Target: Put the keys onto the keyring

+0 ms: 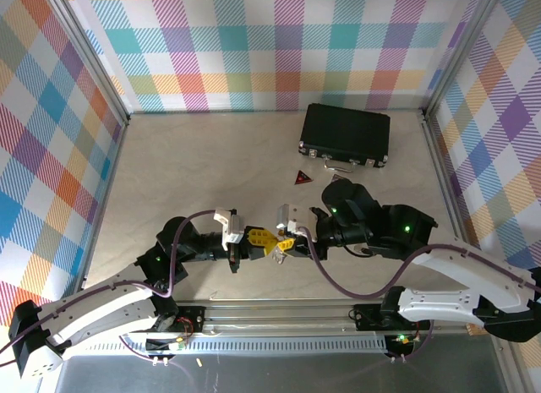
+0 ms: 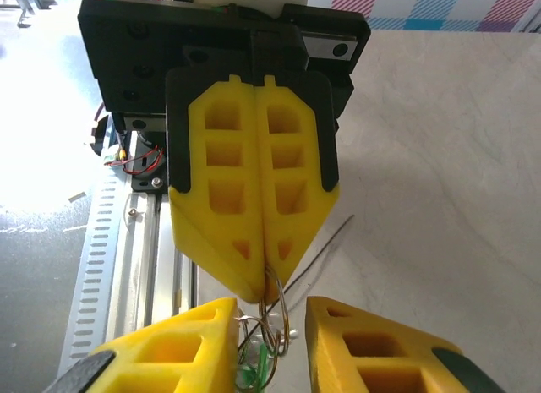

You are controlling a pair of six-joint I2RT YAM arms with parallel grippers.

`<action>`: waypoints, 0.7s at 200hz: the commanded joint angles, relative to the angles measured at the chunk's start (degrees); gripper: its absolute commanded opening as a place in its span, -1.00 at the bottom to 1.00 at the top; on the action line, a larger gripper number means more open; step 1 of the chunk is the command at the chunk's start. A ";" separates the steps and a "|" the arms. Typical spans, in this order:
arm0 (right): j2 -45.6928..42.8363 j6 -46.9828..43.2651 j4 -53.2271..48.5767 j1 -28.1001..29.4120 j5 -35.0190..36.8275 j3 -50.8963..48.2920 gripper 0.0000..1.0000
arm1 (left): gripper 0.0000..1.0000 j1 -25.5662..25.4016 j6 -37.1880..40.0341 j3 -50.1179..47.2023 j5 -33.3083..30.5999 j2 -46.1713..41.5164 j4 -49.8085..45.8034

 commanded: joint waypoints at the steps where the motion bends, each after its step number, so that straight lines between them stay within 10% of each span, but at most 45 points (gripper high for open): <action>1: -2.51 1.42 1.12 -0.01 -0.36 -1.31 -0.40 | -1.00 -0.29 -1.60 -0.23 2.14 -0.95 7.38; 52: -4.80 2.51 2.75 -0.01 0.49 -1.59 -0.15 | -1.00 -0.29 -1.53 -0.19 2.88 -1.81 6.85; 140: -2.41 3.44 5.65 -0.07 -3.93 -1.11 -0.37 | -1.00 -0.29 -2.24 -1.29 3.42 -2.19 8.42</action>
